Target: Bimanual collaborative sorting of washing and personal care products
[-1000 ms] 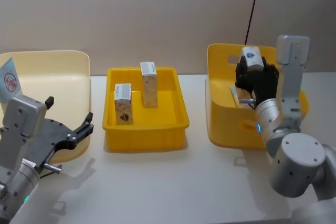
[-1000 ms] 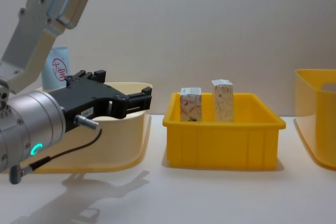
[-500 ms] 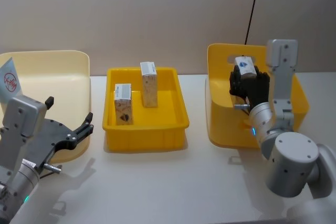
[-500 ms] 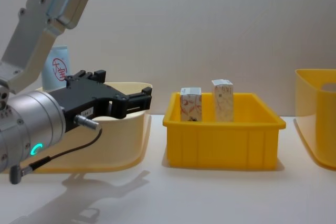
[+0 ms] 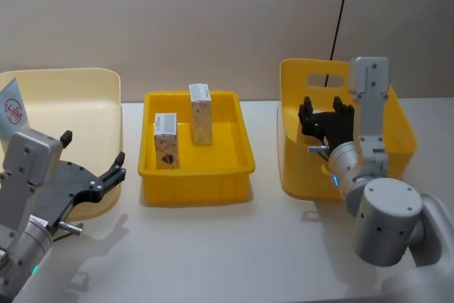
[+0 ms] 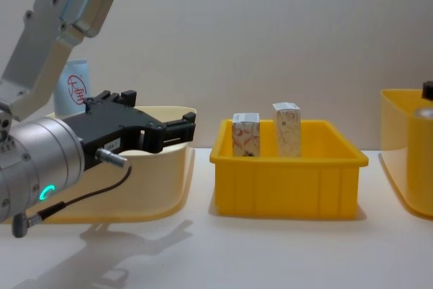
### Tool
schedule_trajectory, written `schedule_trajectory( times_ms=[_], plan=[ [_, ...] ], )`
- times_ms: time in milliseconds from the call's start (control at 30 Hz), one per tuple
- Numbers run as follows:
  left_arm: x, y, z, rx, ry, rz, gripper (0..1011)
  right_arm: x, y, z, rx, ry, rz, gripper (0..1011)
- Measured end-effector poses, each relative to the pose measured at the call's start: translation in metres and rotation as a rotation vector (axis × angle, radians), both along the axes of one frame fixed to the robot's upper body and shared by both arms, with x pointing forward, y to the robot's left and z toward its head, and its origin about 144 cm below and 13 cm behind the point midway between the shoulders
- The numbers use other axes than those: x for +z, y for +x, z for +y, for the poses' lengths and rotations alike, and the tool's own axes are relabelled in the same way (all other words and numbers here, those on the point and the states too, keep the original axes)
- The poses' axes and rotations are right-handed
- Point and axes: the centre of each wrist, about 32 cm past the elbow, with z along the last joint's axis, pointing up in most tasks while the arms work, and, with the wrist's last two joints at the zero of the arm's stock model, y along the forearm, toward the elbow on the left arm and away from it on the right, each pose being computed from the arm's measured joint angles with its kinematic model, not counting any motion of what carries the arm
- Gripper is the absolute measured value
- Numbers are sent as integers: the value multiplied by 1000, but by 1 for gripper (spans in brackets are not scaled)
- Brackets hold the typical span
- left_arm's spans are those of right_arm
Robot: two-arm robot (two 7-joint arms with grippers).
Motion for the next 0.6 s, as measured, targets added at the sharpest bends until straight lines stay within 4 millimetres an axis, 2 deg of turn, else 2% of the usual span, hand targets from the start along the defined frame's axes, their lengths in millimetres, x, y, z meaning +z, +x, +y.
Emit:
schedule_trajectory(
  times_ms=[100, 133, 200, 267, 467, 600],
  plan=[
    [0, 0, 0, 0, 0, 0, 1002, 0, 0, 0, 2, 0, 5, 667],
    [0, 0, 0, 0, 0, 0, 1003, 0, 0, 0, 3, 1, 6, 725],
    [0, 0, 0, 0, 0, 0, 1003, 0, 1, 1, 4, 1, 8, 743],
    [0, 0, 0, 0, 0, 0, 1004, -1, 1, 1, 5, 1, 10, 834],
    [0, 0, 0, 0, 0, 0, 1003, -1, 1, 1, 6, 2, 15, 982],
    [0, 0, 0, 0, 0, 0, 1003, -1, 1, 2, 8, 3, 15, 1001]
  ],
)
